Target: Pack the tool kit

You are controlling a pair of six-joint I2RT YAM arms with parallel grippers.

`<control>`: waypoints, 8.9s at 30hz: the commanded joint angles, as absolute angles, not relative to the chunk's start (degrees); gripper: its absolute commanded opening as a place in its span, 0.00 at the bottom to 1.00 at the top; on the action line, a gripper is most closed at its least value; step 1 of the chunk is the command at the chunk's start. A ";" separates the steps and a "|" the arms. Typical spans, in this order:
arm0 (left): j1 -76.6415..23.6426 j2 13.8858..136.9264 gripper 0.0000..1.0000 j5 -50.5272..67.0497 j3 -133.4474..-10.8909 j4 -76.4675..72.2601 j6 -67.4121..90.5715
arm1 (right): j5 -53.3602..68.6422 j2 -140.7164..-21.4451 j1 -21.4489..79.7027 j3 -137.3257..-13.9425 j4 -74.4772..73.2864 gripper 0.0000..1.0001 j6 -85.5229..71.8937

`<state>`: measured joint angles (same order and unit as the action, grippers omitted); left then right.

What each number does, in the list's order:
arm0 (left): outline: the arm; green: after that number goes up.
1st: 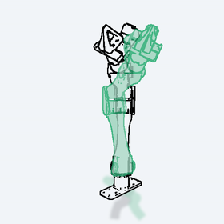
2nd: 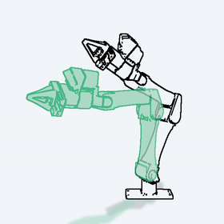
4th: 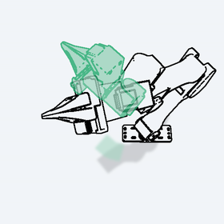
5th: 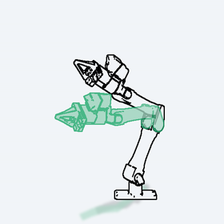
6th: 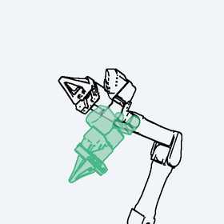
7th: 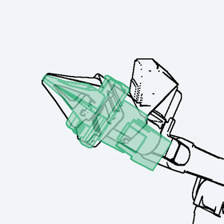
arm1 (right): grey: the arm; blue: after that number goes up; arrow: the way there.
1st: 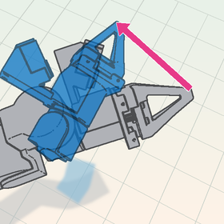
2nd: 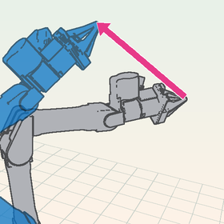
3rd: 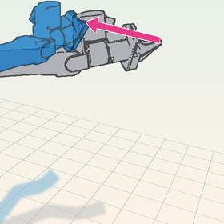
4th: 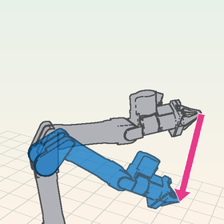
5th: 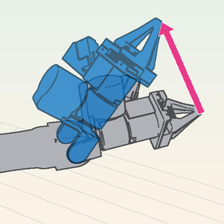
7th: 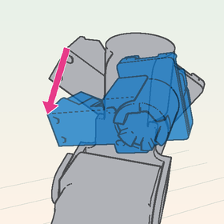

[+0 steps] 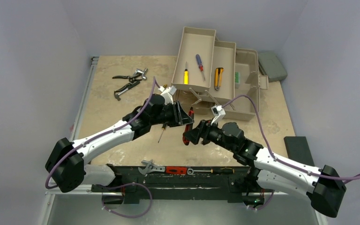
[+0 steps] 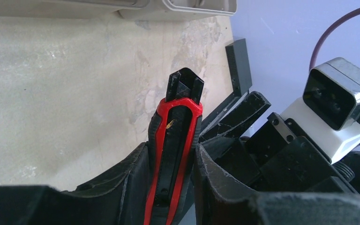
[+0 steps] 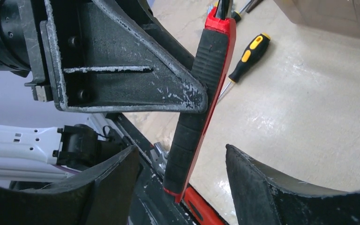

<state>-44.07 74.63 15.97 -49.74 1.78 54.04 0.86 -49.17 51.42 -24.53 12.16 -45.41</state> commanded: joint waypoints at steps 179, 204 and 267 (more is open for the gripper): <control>-22.81 115.77 1.00 27.61 -127.23 23.03 39.34 | 9.19 -30.78 2.64 -15.64 16.34 0.79 -25.84; -22.76 70.88 0.90 -12.47 -59.28 21.40 26.17 | 9.23 -30.76 2.65 -15.49 16.33 0.80 -26.55; -19.64 53.83 0.00 15.58 -43.67 4.02 27.04 | 10.19 -34.39 2.68 -15.19 18.46 0.80 -26.73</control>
